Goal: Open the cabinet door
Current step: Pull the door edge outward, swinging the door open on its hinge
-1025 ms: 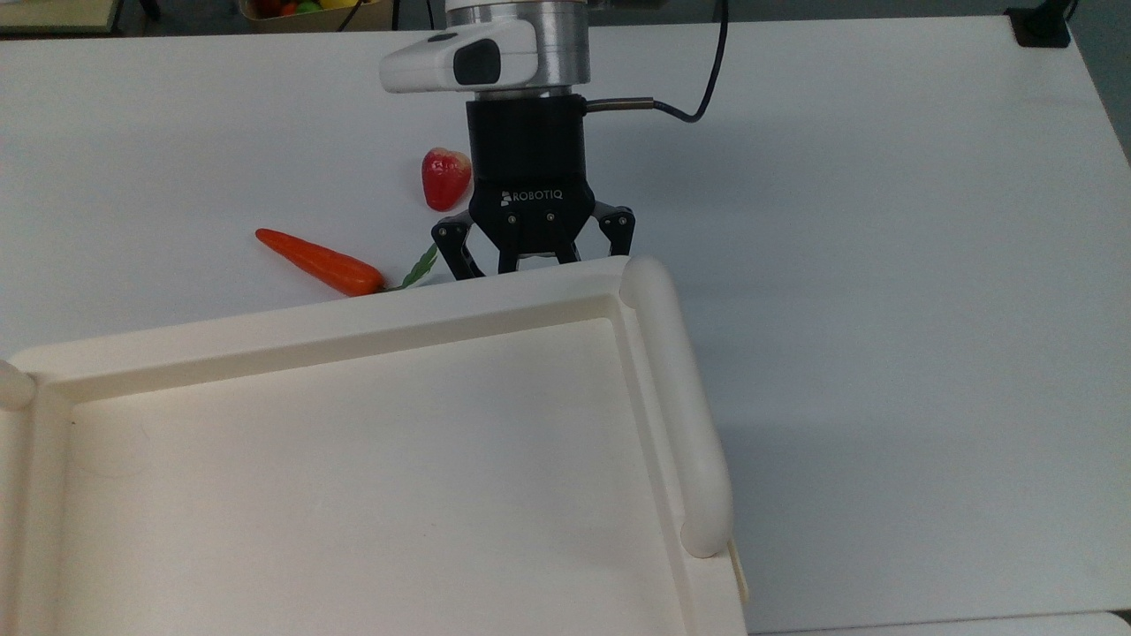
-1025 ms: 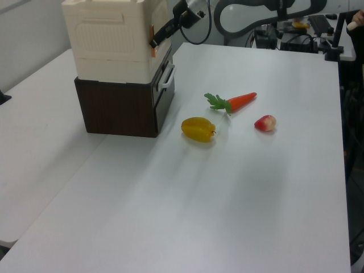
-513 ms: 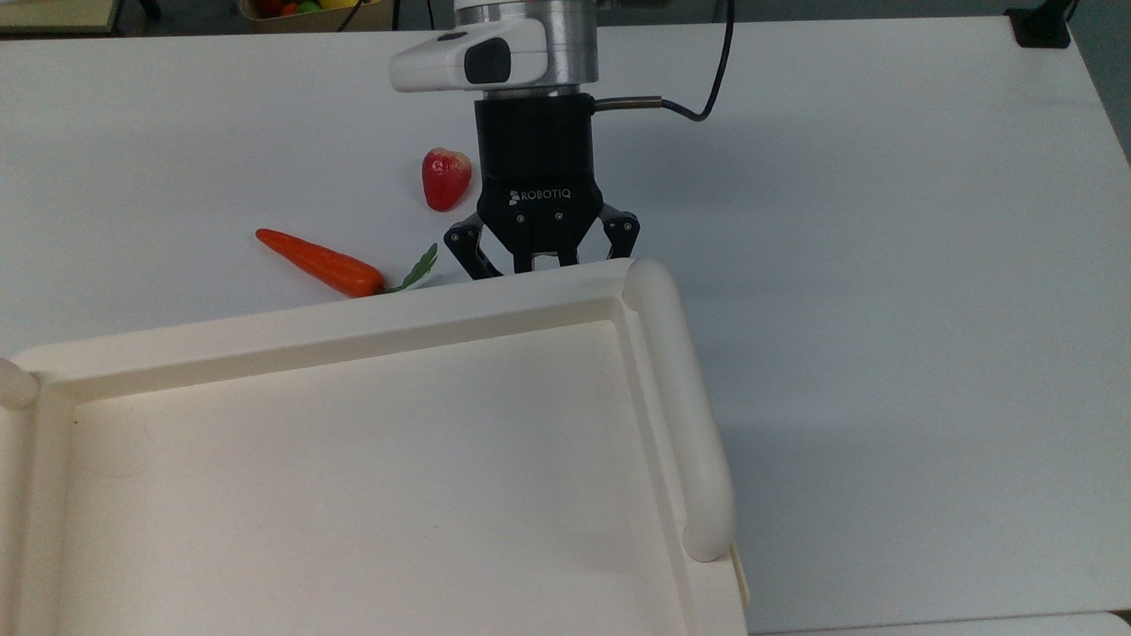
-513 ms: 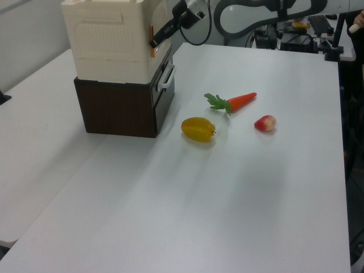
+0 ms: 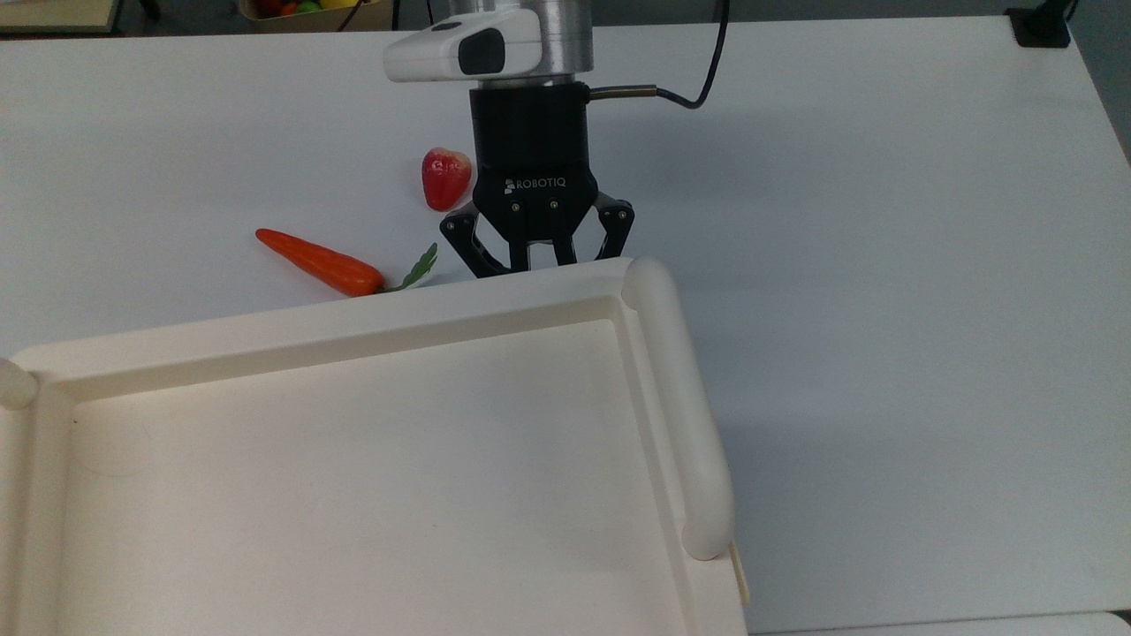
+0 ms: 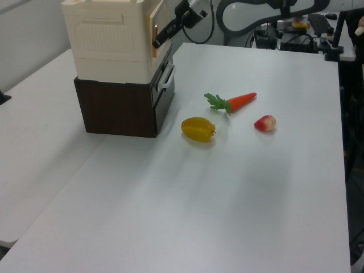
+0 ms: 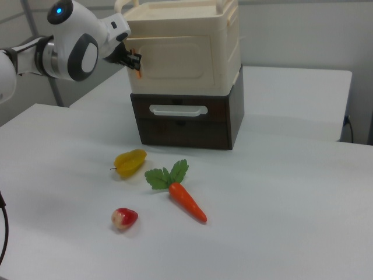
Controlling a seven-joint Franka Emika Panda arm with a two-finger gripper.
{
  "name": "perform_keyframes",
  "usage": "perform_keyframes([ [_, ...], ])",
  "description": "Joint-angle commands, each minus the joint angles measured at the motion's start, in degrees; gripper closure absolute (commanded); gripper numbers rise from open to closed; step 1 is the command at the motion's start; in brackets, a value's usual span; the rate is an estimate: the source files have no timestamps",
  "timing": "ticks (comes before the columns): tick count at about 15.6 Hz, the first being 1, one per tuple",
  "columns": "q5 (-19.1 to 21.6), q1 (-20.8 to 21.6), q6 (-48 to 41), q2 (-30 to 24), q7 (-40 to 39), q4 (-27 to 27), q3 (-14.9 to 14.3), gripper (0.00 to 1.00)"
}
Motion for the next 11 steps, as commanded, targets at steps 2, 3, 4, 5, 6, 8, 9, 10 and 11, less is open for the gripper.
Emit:
perform_keyframes([
  [2,0.5,-2.2,-11.6,-9.0,-5.0,-7.0,-0.4,0.98],
  [3,0.5,-2.7,-14.2,-9.9,-5.0,-7.2,-0.4,0.96],
  [4,0.5,-3.9,-17.3,-10.6,-5.0,-7.3,-0.4,0.85],
  [5,0.5,-5.2,-20.7,-11.2,-5.2,-7.2,-0.5,0.7],
  [6,0.6,-6.5,-23.9,-11.8,-5.9,-7.2,-0.8,0.63],
  [8,0.6,-8.6,-30.8,-13.5,-10.6,-7.2,-1.2,0.37],
  [9,0.5,-9.5,-35.0,-14.6,-11.9,-7.2,-1.8,0.19],
  [10,-0.1,-10.0,-39.0,-15.5,-11.4,-7.2,-2.1,0.0],
  [11,-0.4,-10.6,-42.6,-16.3,-11.3,-7.1,-2.3,0.0],
])
